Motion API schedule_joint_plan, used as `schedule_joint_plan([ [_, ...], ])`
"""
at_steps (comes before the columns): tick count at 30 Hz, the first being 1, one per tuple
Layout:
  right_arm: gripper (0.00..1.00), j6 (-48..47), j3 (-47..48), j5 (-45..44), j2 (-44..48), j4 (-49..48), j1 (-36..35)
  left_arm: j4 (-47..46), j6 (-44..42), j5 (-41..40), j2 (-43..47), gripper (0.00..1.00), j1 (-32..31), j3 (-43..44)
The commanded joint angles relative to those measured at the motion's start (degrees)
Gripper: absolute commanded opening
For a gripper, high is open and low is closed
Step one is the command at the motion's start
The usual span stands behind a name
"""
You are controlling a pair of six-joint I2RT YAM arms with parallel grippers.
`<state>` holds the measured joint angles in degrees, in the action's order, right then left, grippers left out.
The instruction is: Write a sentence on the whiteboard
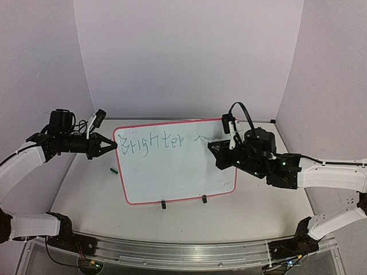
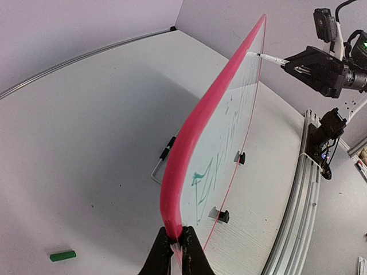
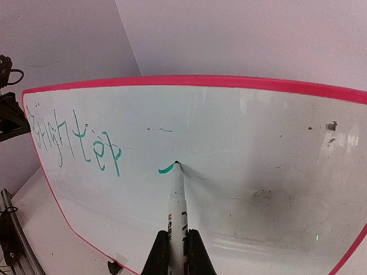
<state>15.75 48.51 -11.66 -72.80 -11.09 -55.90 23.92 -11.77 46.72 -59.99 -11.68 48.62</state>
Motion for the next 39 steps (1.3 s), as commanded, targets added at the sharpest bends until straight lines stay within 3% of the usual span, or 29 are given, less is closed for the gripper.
schedule_joint_plan([
  [1, 0.00, 0.7, -0.8, -2.4, 3.0, -0.3, 0.3, 3.0, -1.9, -1.8, -1.3, 0.00, -0.9, -0.3],
  [8, 0.00, -1.1, -1.5, 3.8, 5.6, -1.7, 0.3, 3.0, -1.9, -1.8, -1.2, 0.00, -0.8, -0.3],
  [23, 0.00, -5.0, 4.7, 1.3, -1.0, -1.7, 0.3, 3.0, -1.9, -1.8, -1.6, 0.00, -0.9, -0.2],
  [39, 0.00, -1.0, 0.8, 1.3, 0.1, 0.6, 0.3, 3.0, -1.9, -1.6, -1.7, 0.00, -0.9, -0.1],
])
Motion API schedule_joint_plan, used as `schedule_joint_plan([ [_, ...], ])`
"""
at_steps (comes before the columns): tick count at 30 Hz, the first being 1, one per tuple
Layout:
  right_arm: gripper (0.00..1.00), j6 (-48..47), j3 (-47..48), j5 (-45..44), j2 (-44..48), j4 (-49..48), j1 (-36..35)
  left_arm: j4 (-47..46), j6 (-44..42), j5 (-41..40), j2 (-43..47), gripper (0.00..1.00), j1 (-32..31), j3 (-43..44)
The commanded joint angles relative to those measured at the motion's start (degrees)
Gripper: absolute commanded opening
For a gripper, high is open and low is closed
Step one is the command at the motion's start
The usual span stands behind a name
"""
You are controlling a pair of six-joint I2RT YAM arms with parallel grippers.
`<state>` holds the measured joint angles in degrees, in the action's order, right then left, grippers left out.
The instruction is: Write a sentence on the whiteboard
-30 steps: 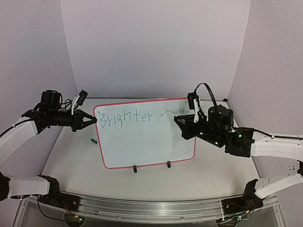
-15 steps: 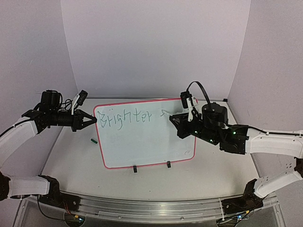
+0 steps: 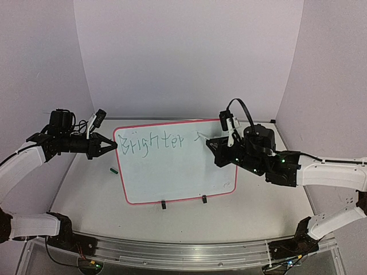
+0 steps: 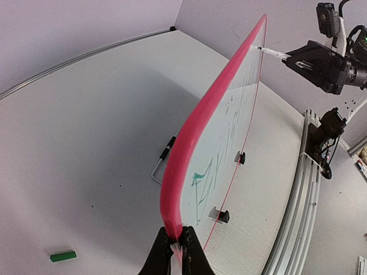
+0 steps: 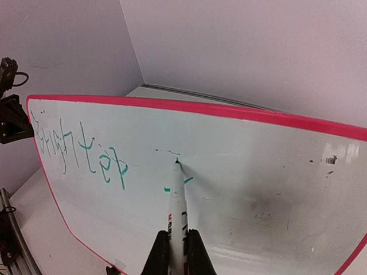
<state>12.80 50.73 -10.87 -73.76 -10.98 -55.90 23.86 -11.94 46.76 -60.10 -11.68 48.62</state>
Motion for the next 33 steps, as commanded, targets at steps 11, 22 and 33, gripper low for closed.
schedule_joint_plan([
  [11, 0.00, 5.2, -4.7, 2.7, 2.8, 1.9, 0.3, 3.0, -1.6, -1.7, -1.6, 0.00, -0.9, -0.2],
  [22, 0.00, 3.8, -3.7, 0.2, 5.3, 2.6, 0.3, 3.1, -1.7, -1.6, -1.7, 0.00, -0.9, -0.2],
  [33, 0.00, -1.1, 0.8, -0.7, 4.8, 2.1, 0.3, 3.1, -1.6, -1.6, -1.7, 0.00, -0.9, -0.1],
])
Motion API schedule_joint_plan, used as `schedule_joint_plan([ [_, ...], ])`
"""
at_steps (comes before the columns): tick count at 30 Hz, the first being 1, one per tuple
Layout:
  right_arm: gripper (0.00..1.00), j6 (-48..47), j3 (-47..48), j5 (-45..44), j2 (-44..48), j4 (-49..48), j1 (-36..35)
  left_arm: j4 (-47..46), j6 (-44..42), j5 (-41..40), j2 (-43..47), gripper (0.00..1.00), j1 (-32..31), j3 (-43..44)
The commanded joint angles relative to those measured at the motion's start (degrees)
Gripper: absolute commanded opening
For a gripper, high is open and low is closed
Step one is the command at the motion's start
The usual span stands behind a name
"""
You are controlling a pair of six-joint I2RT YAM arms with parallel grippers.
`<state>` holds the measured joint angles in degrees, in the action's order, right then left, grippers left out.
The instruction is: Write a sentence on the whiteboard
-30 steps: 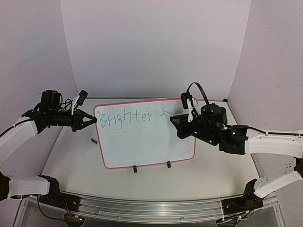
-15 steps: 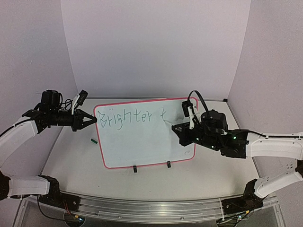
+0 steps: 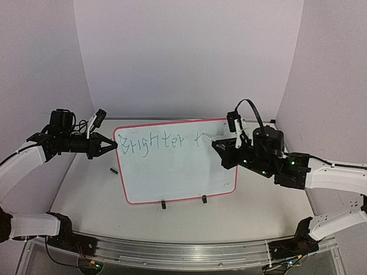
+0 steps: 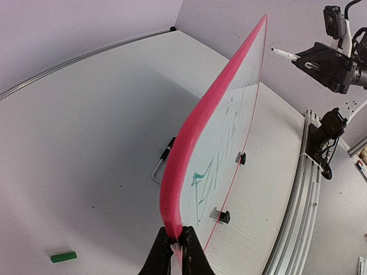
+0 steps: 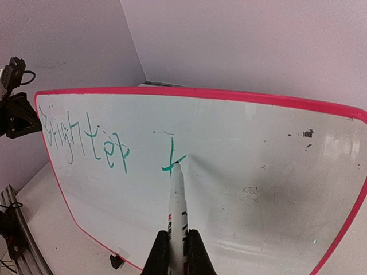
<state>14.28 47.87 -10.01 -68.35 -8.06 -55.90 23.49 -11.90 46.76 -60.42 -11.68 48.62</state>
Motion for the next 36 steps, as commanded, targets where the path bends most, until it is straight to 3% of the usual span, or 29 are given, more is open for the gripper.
schedule_joint_plan([
  [1, 0.00, -2.9, 4.0, -1.5, -1.0, -0.9, 0.3, 3.4, -1.7, -1.6, -1.3, 0.00, -0.9, -0.1],
  [21, 0.00, -2.3, 4.5, -4.0, -3.6, -1.0, 1.4, 3.4, -1.7, -1.7, -1.3, 0.00, -0.9, -0.2],
  [36, 0.00, 2.3, -1.8, 2.7, -1.2, -0.8, 1.4, 3.5, -1.6, -1.5, -1.7, 0.00, -0.9, -0.1],
])
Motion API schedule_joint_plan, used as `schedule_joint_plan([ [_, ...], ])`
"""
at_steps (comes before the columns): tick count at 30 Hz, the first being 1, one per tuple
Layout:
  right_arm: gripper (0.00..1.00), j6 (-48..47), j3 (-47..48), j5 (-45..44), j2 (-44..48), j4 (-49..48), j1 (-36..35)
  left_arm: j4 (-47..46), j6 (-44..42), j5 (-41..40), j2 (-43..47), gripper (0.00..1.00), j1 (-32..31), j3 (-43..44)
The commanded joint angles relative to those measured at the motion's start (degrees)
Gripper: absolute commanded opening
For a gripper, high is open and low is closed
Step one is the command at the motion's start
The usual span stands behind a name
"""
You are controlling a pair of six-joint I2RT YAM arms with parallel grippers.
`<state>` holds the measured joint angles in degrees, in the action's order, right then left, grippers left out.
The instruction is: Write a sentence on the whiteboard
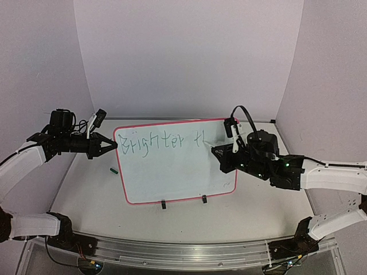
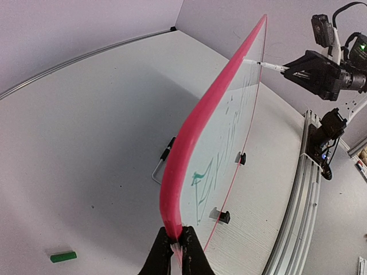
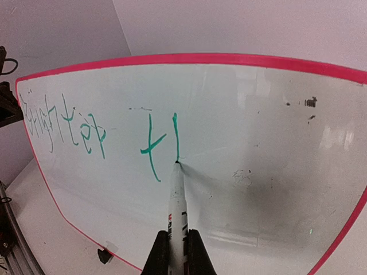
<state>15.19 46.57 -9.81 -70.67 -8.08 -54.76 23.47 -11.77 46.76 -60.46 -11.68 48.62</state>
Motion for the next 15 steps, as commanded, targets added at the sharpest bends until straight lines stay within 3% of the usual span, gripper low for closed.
schedule_joint_plan([
  [1, 0.00, 1.4, -0.5, 2.8, 1.0, -0.8, 0.2, 3.5, -1.8, -1.5, -1.7, 0.00, -0.9, -0.1],
  [15, 0.00, 0.7, 0.2, -2.3, 3.1, -1.8, 0.2, 3.3, -1.8, -1.4, -1.7, 0.00, -1.0, -0.1],
])
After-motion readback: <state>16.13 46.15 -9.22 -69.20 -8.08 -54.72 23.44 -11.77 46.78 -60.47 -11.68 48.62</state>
